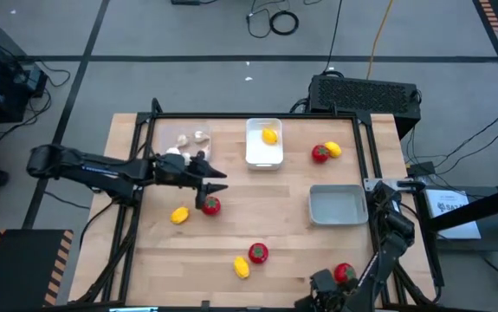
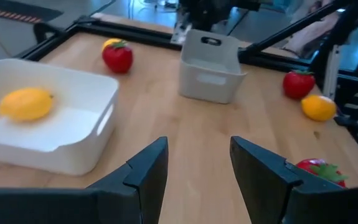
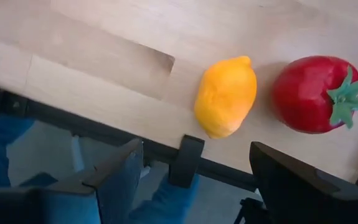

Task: Sort produce into baskets
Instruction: Put the lemon into the white bin

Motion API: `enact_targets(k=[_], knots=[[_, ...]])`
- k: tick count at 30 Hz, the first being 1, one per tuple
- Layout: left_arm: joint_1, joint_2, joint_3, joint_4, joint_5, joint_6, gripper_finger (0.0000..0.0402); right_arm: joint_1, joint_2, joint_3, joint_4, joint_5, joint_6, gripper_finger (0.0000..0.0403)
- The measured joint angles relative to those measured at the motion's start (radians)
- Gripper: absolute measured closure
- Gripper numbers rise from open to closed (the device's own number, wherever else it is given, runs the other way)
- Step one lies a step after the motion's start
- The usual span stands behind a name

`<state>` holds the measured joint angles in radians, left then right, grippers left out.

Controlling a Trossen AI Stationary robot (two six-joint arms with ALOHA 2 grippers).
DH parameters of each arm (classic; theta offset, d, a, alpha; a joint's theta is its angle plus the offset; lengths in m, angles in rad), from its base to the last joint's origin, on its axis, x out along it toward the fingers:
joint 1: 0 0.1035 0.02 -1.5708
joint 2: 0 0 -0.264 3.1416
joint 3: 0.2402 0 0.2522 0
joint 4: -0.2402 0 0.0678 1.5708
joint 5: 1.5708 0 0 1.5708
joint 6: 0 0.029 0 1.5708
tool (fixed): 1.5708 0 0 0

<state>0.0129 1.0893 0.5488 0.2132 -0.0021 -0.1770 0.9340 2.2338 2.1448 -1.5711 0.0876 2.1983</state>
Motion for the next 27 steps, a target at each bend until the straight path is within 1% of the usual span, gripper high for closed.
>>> enact_targets(k=[5, 11, 14, 18, 27], knots=[[-0.009, 0.011, 0.000, 0.020, 0.000, 0.004, 0.0221, -0.001, 0.034, 0.000, 0.000, 0.000, 0.034, 0.0117], [-0.008, 0.011, 0.000, 0.020, -0.013, 0.008, 0.0221, -0.018, 0.055, -0.003, 0.001, 0.002, -0.009, 0.0117], [-0.008, 0.011, 0.000, 0.021, -0.024, 0.008, 0.0221, -0.024, 0.054, -0.043, 0.000, -0.001, -0.022, 0.0117], [-0.008, 0.011, 0.000, 0.021, -0.025, 0.008, 0.0221, -0.024, 0.050, -0.123, 0.000, -0.055, -0.037, 0.0117], [-0.008, 0.011, 0.000, 0.022, -0.026, 0.002, 0.0221, -0.025, -0.018, -0.238, 0.055, -0.060, -0.025, 0.0117]])
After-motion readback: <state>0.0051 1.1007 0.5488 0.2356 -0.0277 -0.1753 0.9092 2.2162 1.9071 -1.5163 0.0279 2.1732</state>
